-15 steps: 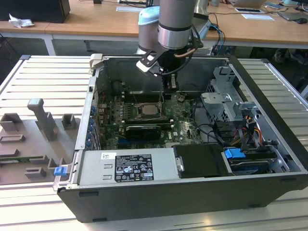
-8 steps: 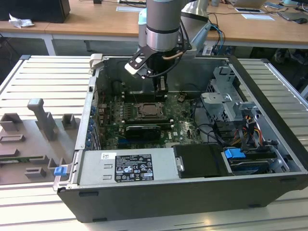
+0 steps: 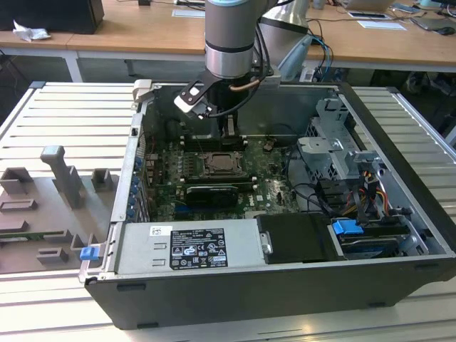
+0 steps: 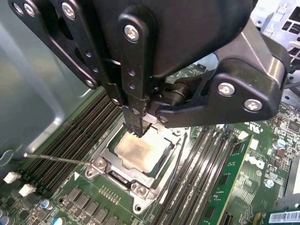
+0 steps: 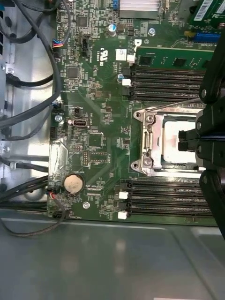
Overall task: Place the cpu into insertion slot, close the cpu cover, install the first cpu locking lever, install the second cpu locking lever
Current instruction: 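Close the cpu cover, then install the first cpu locking lever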
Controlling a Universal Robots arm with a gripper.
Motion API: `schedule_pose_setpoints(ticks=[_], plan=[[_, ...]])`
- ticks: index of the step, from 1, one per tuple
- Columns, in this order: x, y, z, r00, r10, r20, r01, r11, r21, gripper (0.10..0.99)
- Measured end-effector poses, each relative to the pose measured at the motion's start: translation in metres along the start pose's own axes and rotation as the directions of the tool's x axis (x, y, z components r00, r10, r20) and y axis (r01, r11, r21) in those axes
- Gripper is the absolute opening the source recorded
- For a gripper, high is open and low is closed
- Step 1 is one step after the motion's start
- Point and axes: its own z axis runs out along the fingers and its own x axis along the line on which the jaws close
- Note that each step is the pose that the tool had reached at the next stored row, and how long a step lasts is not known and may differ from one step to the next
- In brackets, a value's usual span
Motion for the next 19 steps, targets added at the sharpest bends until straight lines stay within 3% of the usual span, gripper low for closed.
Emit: schedule_pose_setpoints(ticks=[8,9,12,13,16,19], plan=[[0.0001,-0.004,0.0,1.0,0.0,0.0001,0.0,1.0,0.0,0.106],[0.0002,-0.0039,-0.0034,1.0,0.0,0.0,0.0,1.0,0.0,0.106],[0.0003,-0.0031,-0.0229,1.0,0.0,0.004,0.0,1.0,0.0,0.106],[0.0003,-0.0031,-0.0231,1.0,-0.007,0.004,0.007,1.0,0.0,0.106],[0.0003,-0.0031,-0.0231,0.9966,-0.082,0.002,0.082,0.9966,0.0,0.106],[0.0002,-0.0032,-0.022,0.9825,-0.186,-0.002,0.186,0.9825,0.0,0.106]])
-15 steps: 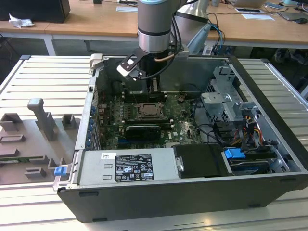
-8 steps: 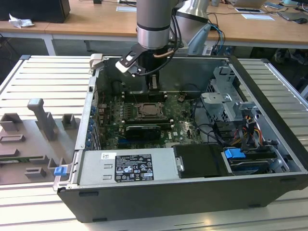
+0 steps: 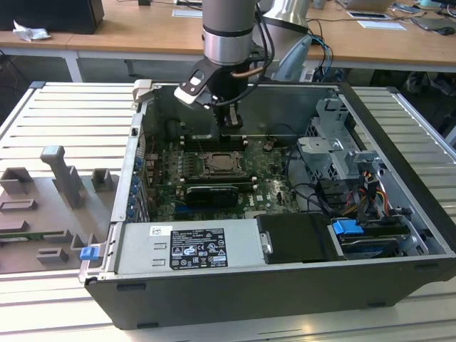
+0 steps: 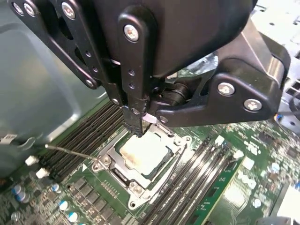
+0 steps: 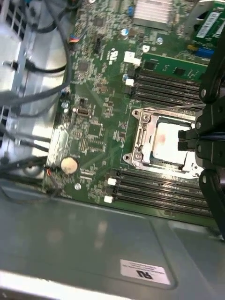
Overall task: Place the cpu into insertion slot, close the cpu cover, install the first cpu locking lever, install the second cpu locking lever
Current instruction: 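Install the first cpu locking lever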
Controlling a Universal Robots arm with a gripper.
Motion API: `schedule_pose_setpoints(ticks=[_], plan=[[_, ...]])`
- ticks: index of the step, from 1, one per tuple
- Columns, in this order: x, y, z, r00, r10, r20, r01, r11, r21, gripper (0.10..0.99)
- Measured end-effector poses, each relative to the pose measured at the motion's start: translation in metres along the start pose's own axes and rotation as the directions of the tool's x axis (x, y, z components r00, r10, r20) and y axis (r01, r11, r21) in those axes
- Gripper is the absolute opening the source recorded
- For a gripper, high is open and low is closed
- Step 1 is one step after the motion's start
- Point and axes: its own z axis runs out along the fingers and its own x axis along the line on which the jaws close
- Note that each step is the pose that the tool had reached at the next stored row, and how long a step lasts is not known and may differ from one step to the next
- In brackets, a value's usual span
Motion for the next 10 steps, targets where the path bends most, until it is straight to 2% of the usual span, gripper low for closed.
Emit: schedule_pose_setpoints(ticks=[2,3,5,10], plan=[[0.0,0.0,0.0003,0.9993,-0.037,-0.0016,0.037,0.9993,0.0,0.106],[0.0001,0.0,0.0006,0.9971,-0.076,-0.0032,0.076,0.9971,0.0,0.106],[0.0,0.0,0.0006,0.9929,-0.119,-0.0047,0.119,0.9929,-0.001,0.106],[0.0,0.0,0.0005,0.9741,-0.226,-0.0086,0.226,0.9742,-0.002,0.106]])
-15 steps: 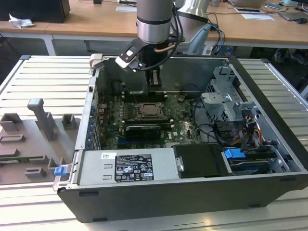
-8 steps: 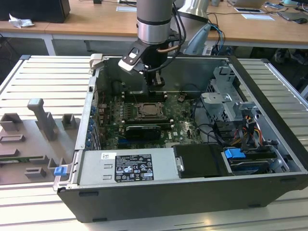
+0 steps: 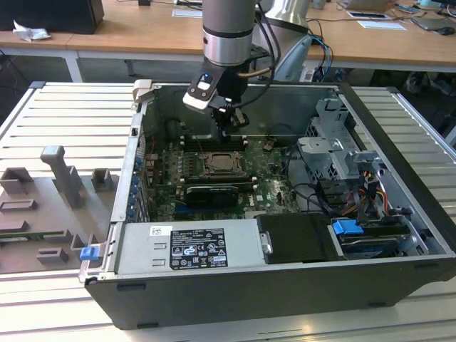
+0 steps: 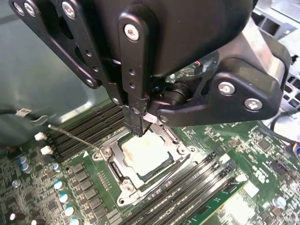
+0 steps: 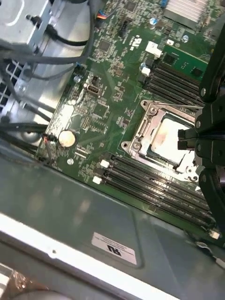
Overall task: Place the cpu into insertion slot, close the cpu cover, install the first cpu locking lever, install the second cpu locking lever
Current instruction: 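Install the first cpu locking lever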
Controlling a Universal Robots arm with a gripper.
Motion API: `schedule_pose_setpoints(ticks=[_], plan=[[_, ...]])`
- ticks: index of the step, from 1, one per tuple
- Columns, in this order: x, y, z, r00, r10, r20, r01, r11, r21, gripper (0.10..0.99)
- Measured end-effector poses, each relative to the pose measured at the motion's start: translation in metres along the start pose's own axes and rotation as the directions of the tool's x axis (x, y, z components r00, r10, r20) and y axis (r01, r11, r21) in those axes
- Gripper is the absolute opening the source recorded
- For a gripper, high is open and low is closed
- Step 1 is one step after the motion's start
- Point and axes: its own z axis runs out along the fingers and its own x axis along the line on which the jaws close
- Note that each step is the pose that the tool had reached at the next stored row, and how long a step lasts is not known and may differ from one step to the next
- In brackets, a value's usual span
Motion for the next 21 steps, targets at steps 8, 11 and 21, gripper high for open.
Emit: schedule_pose_setpoints(ticks=[8,11,21], plan=[[0.0,0.0,0.0,0.9959,-0.09,-0.0034,0.09,0.9959,0.0,0.106],[0.0,0.0,0.0,0.9914,-0.131,-0.0049,0.131,0.9914,-0.001,0.106],[0.0,0.0,0.0,0.9736,-0.228,-0.0085,0.228,0.9736,-0.002,0.106]])
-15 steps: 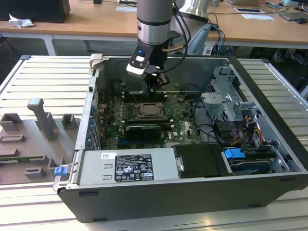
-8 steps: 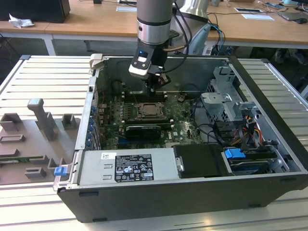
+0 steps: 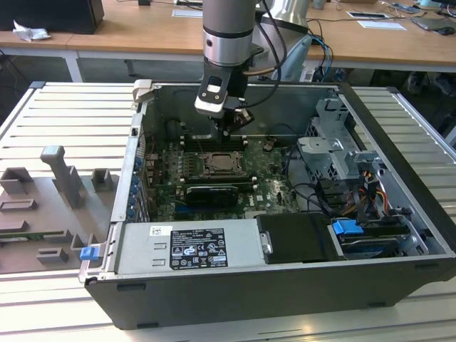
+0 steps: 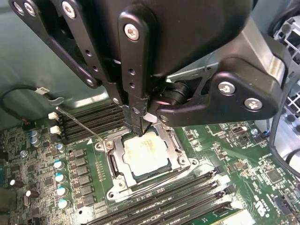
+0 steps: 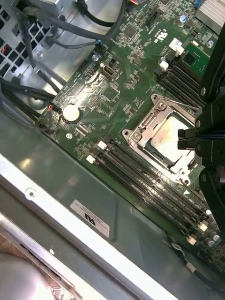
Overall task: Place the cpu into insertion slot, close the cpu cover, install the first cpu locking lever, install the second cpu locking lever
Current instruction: 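Install the first cpu locking lever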
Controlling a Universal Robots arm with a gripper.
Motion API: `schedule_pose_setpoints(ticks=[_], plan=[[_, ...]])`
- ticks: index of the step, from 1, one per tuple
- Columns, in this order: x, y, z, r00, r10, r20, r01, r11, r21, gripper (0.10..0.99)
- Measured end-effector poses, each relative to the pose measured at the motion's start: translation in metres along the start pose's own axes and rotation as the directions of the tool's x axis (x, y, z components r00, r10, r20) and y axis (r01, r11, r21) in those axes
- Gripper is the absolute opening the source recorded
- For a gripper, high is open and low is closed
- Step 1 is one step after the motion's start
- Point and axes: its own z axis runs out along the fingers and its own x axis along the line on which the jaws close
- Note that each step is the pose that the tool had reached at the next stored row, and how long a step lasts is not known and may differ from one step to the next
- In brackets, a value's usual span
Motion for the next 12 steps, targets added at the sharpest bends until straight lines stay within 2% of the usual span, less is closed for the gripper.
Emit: schedule_pose_setpoints(ticks=[7,9,12], plan=[[0.0,0.0,0.0,0.9961,-0.088,-0.0033,0.088,0.9961,0.0,0.106],[0.0,0.0,0.0,0.992,-0.126,-0.0047,0.126,0.992,-0.001,0.106],[0.0,0.0,0.0001,0.9762,-0.217,-0.008,0.217,0.9762,-0.001,0.106]])
